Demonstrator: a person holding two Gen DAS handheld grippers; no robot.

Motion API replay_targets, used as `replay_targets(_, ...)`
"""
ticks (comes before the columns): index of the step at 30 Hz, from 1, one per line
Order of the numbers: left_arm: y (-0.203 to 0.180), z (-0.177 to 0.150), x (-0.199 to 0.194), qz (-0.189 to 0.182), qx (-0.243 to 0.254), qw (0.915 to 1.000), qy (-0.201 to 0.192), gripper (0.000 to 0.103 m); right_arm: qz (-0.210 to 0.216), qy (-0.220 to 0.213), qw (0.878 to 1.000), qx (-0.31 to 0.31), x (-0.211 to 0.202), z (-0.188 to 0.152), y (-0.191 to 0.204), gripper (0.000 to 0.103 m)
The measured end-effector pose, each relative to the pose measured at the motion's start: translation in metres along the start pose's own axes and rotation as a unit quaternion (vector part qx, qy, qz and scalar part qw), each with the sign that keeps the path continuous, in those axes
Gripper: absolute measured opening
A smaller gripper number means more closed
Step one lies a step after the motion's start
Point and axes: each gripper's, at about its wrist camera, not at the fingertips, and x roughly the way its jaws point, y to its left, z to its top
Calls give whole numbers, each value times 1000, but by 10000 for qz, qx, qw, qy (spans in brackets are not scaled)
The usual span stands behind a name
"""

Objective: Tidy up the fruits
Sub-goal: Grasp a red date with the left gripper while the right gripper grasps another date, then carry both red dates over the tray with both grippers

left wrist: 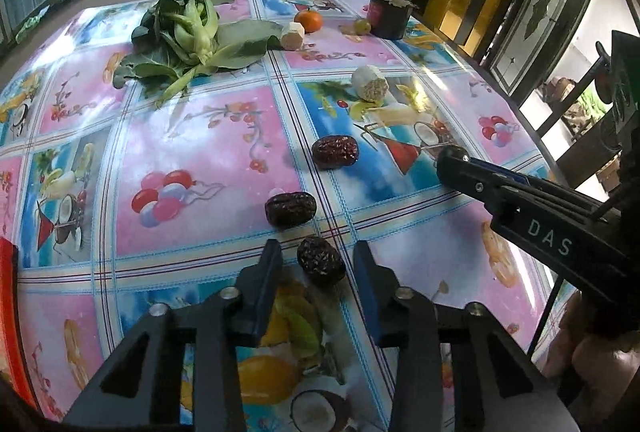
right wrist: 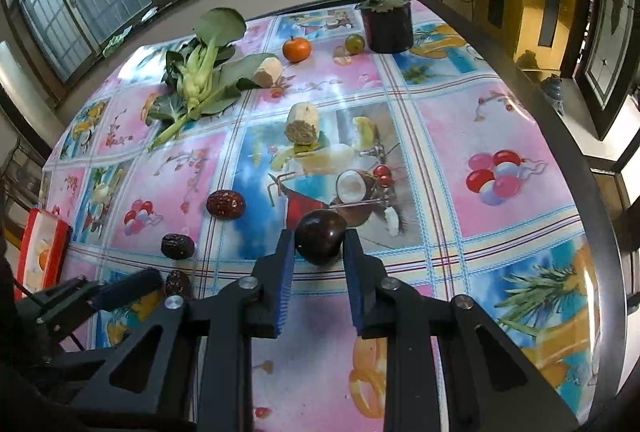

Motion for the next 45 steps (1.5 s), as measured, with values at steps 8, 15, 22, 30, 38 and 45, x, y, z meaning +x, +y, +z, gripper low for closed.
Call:
replay_targets(8, 5, 0, 1, 29, -25, 10000, -39, 23, 26, 0, 9999, 120, 0, -2, -7, 26)
replay_targets(15, 8, -1, 0, -21, -24, 10000, -20, 22, 12, 3, 9999, 117, -1, -1, -7, 26)
replay_targets(22, 18, -5, -14, 175, -225, 9996, -38, 22, 54, -50, 9999, 153, -6, -2, -5, 26)
replay_targets(30, 33, -9, -51, 772, -491, 9952, -334, 22, 236, -110, 9996, 64, -20, -7, 12, 26)
replay_targets(38, 63, -19, -88, 1148, -867, 9879, -582, 22, 566, -126, 9981, -206, -35, -19, 54, 26)
replay_targets(45, 105, -36, -120, 1408, -1201, 9799, -749, 22, 800, -96, 9952, -550, -41, -26, 100, 26)
